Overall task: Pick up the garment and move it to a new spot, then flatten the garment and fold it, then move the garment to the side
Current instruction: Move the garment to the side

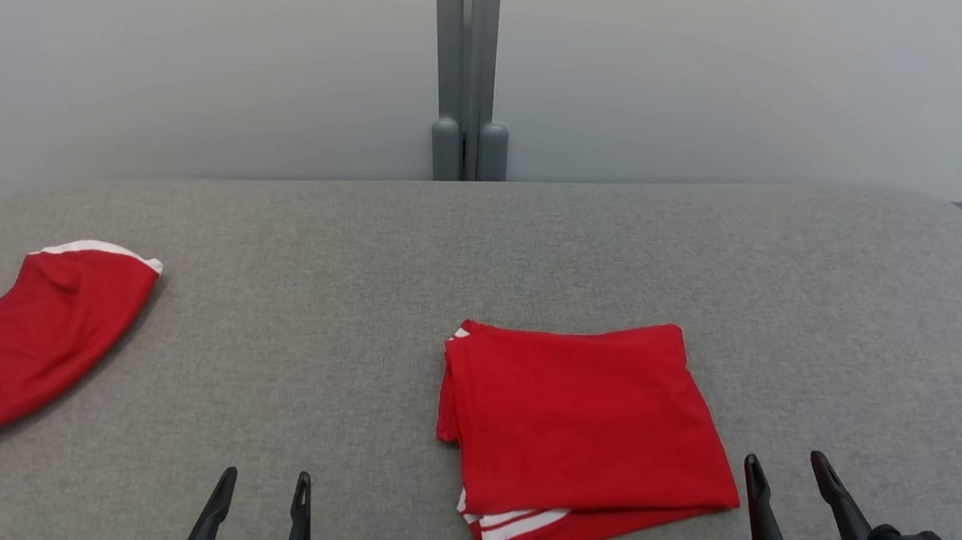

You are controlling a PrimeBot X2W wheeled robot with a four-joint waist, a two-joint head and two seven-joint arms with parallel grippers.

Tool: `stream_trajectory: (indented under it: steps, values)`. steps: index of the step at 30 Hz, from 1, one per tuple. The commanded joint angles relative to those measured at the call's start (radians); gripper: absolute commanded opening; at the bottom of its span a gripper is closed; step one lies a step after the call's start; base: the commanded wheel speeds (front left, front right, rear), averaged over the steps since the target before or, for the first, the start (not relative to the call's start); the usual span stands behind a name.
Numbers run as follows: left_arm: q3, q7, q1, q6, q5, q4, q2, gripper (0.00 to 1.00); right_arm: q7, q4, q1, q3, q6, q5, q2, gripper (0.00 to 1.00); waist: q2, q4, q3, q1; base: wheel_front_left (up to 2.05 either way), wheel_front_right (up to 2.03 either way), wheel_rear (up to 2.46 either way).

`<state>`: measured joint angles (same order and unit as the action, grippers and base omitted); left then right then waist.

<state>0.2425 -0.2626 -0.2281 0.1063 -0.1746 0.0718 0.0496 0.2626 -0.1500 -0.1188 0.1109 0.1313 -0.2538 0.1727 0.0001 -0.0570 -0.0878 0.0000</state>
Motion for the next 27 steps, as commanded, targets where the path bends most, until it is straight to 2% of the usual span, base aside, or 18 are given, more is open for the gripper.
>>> stream_trajectory:
  steps: [1,9,13,17,20,27]
  values:
    - [0.003,-0.003,0.018,0.000,0.007,-0.004,0.002,1.00,0.003,0.000,0.014,0.001,-0.001,-0.013,0.004,1.00,-0.0001,0.009,0.020,0.0000,0.00,0.00,0.00]
    - [0.028,-0.003,0.051,0.007,0.016,0.001,0.002,1.00,0.003,-0.071,0.113,0.027,-0.001,-0.053,0.030,1.00,-0.0001,0.034,0.073,0.0000,0.00,0.00,0.00]
    - [0.046,-0.003,0.066,0.012,0.015,0.006,0.002,1.00,0.003,-0.165,0.185,0.058,-0.001,-0.103,0.076,1.00,-0.0001,0.048,0.100,0.0000,0.00,0.00,0.00]
    - [0.068,-0.003,0.094,0.015,0.019,0.008,0.002,1.00,-0.044,-0.266,0.285,0.119,-0.001,-0.212,0.143,1.00,-0.0001,0.067,0.146,0.0000,0.00,0.00,0.00]
    - [0.082,-0.003,0.117,0.019,0.019,0.011,0.002,1.00,-0.117,-0.319,0.355,0.176,-0.001,-0.312,0.207,1.00,-0.0001,0.079,0.182,0.0000,0.00,0.00,0.00]
    - [0.121,-0.003,0.175,0.029,0.014,0.017,0.002,1.00,-0.279,-0.373,0.469,0.310,-0.001,-0.542,0.330,1.00,-0.0001,0.111,0.261,0.0000,0.00,0.00,0.00]
